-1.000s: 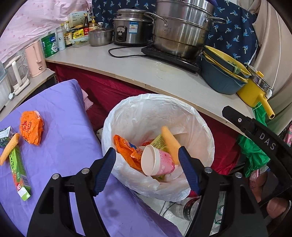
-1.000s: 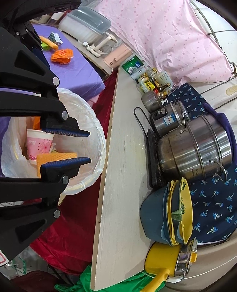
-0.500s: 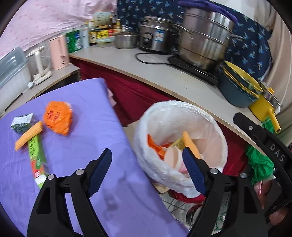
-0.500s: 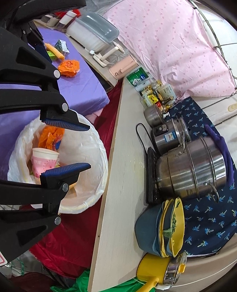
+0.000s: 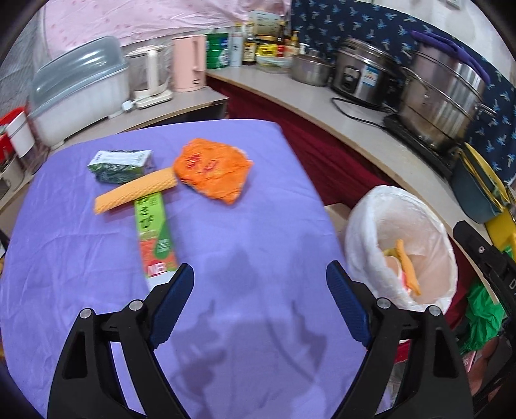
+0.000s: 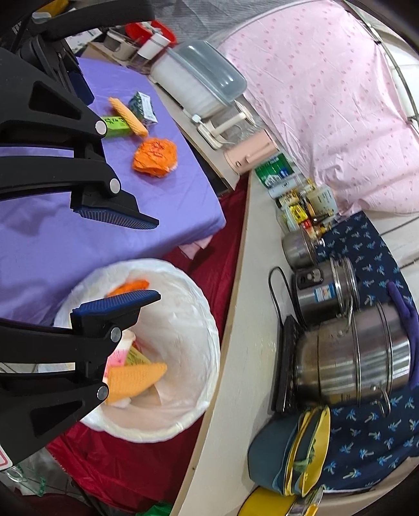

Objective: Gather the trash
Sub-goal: 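Withdraw both tools from the bin back over the table, then grasp the green NB wasabi box with the left tool while the right tool grasps the orange snack bag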

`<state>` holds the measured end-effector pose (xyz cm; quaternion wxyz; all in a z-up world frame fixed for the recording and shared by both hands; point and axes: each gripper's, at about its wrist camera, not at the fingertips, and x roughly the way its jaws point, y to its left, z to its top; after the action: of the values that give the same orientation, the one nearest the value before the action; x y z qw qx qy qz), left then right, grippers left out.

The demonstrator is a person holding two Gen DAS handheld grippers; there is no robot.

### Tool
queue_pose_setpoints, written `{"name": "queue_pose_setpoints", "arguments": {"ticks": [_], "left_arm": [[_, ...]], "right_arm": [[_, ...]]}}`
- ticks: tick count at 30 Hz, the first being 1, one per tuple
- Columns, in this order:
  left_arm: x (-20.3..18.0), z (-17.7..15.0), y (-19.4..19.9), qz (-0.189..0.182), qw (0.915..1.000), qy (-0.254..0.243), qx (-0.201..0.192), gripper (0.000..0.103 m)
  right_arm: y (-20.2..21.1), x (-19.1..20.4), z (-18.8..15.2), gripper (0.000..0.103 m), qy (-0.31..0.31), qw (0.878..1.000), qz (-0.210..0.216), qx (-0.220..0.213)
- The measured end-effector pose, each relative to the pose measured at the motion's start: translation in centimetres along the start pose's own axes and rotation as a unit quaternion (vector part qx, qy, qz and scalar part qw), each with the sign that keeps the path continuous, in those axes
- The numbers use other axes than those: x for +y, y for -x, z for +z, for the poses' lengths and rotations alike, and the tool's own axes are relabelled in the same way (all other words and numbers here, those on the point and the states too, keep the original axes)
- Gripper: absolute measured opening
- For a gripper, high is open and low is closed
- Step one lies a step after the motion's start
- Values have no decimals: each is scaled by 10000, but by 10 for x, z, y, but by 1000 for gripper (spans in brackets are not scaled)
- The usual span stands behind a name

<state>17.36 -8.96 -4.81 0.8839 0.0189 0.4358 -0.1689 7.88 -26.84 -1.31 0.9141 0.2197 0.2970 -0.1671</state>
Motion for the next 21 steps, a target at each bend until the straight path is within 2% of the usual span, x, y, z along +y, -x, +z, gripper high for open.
{"name": "queue_pose_setpoints", "arguments": {"ticks": [8, 15, 21], "left_arm": [[47, -7, -8, 530, 9981, 286, 116, 80], [75, -10, -33, 757, 9939, 697, 406, 80], [83, -10, -58, 868, 9911, 823, 579, 80]], "right_arm": [[-21, 41, -19, 39, 217, 9990, 249, 292], [-42, 63, -35, 39, 340, 9970, 394, 570], [-58, 70, -40, 39, 373, 9959, 418, 705]]}}
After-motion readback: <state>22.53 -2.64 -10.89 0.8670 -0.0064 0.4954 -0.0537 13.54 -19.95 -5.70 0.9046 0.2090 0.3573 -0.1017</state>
